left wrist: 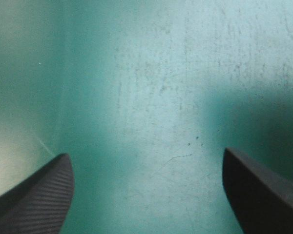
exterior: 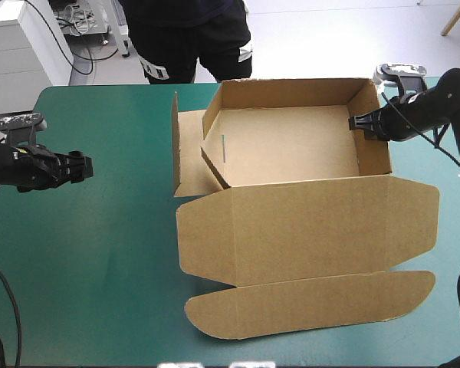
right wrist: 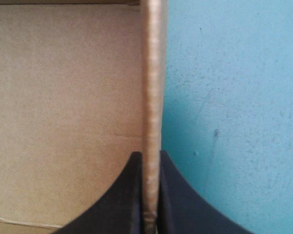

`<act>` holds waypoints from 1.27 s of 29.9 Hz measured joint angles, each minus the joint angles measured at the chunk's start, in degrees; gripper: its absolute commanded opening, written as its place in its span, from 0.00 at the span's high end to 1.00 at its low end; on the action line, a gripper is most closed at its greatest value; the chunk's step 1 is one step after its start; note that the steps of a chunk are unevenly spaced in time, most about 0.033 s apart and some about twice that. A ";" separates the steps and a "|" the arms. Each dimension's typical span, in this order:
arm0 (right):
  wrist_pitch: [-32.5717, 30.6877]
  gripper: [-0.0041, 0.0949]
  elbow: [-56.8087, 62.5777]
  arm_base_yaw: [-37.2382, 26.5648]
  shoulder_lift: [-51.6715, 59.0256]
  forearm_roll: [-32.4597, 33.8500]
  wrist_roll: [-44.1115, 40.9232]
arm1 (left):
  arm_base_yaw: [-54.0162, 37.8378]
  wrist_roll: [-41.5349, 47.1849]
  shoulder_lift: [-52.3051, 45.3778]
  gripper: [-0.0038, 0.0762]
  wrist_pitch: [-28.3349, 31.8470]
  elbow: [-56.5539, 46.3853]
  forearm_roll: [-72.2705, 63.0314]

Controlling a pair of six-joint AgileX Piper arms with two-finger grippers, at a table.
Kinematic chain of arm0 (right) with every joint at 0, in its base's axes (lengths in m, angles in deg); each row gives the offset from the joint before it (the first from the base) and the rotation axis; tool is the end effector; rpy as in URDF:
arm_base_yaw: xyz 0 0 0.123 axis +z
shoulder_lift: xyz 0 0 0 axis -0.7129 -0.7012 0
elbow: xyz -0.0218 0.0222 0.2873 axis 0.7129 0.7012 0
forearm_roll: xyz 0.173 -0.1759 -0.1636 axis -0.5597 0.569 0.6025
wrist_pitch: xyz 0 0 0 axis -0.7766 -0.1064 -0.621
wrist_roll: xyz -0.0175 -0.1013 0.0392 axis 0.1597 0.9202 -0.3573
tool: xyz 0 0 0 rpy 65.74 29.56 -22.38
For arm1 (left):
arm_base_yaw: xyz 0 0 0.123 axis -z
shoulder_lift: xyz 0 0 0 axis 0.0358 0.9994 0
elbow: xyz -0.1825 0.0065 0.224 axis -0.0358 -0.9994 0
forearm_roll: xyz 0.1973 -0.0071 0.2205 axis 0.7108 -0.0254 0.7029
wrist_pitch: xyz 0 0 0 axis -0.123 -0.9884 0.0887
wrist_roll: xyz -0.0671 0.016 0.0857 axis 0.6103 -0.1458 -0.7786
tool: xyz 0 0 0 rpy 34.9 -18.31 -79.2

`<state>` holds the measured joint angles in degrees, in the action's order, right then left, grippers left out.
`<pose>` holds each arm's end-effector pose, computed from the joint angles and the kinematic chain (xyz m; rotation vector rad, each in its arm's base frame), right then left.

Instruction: Fold the box

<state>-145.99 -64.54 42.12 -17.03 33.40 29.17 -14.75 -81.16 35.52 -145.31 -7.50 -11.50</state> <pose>0.3998 0.0077 0.3894 -0.1685 2.5302 0.3031 0.3299 0.0425 0.3478 -0.0921 2.5501 -0.2587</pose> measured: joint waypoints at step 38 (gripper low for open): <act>6.17 0.98 0.00 9.75 -5.32 -10.05 0.49 | -0.02 -13.51 2.31 0.11 -7.14 0.00 -32.58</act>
<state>-139.83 -64.54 51.86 -22.35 23.35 29.65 -14.77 -94.67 37.83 -152.45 -7.50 -44.07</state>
